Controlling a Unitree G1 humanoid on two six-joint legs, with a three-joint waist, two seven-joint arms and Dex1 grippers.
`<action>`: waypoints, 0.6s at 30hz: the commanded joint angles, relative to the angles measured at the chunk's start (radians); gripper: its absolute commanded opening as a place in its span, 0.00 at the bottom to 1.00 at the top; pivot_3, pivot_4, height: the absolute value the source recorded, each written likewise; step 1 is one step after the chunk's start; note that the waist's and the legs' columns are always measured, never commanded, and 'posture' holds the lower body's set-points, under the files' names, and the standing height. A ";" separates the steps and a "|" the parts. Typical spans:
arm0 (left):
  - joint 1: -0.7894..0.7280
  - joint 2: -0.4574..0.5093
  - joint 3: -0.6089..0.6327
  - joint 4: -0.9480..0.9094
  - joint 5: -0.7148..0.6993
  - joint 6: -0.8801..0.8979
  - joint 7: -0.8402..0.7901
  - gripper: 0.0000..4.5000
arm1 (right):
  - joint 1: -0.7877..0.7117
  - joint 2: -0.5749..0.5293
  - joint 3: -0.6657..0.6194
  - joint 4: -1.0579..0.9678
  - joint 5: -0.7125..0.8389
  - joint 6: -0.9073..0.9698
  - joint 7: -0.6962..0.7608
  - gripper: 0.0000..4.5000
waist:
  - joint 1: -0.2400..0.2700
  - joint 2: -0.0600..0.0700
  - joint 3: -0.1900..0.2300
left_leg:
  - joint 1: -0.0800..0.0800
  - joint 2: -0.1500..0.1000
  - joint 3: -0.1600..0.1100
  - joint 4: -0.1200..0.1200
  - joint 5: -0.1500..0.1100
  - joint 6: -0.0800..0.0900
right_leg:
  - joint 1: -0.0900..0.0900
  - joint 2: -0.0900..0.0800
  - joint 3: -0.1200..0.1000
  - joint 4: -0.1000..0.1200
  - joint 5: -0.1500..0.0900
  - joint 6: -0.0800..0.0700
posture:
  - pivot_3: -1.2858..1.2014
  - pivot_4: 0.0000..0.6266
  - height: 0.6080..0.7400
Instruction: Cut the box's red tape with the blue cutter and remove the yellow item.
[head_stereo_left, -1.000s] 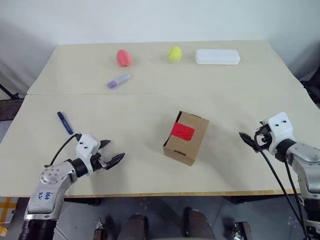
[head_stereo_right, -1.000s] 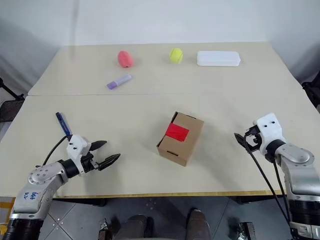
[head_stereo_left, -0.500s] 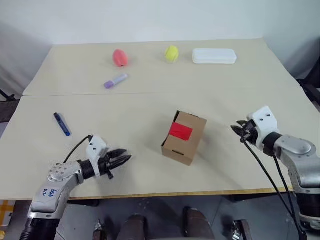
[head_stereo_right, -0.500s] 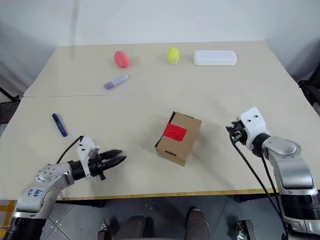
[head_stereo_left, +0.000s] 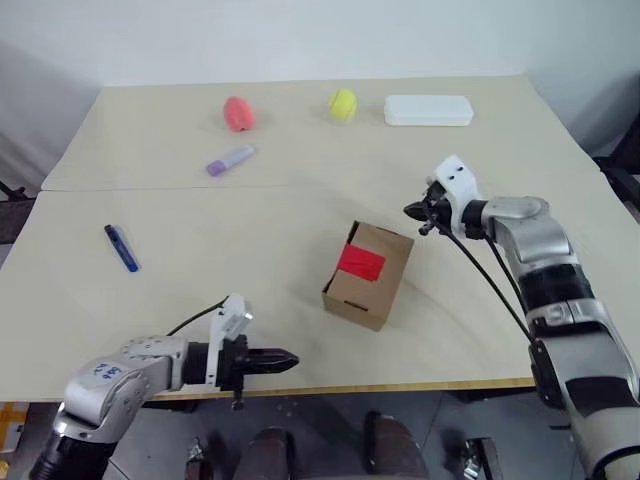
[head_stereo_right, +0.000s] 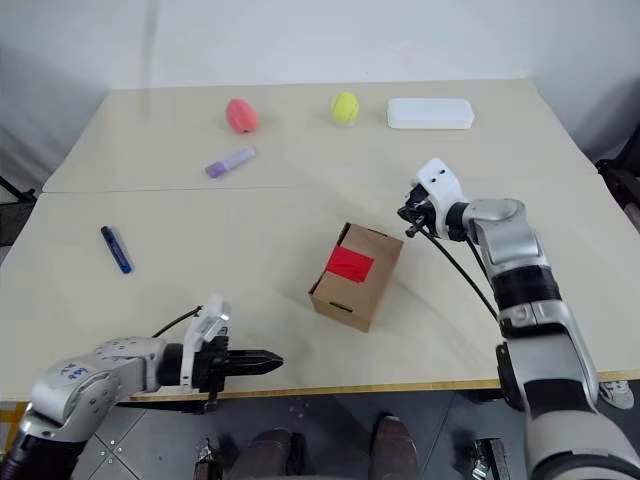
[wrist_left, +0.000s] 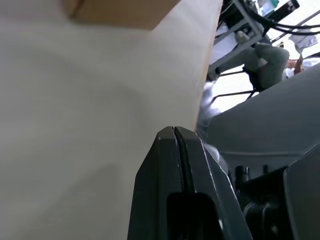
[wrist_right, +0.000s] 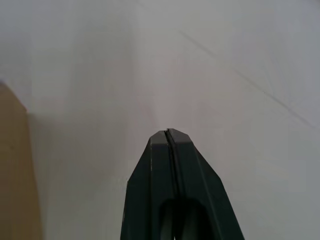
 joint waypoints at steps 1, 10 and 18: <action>-0.052 -0.072 -0.064 0.032 0.045 -0.055 0.047 0.00 | -0.062 0.007 0.050 0.063 -0.033 0.015 0.122 0.00 | -0.003 0.000 0.000 | 0.000 0.000 0.000 0.000 0.000 0.000 | 0.000 0.000 0.000 0.000 0.000 0.000 | 0.52 0.24 1.00; -0.187 -0.275 -0.033 0.230 0.172 -0.243 0.209 0.00 | 0.070 -0.148 0.134 -0.312 -0.018 0.231 0.426 0.00 | 0.006 0.000 0.000 | -0.002 0.000 -0.001 0.007 -0.002 -0.002 | 0.000 0.000 -0.002 0.004 0.001 0.002 | 0.52 0.24 1.00; -0.286 -0.292 -0.002 0.379 0.234 -0.343 0.209 0.00 | 0.263 -0.253 0.083 -0.701 0.055 0.437 0.413 0.00 | 0.005 0.000 0.001 | -0.002 0.000 0.000 0.013 -0.003 -0.002 | 0.001 0.000 -0.002 0.005 0.001 0.002 | 0.52 0.24 1.00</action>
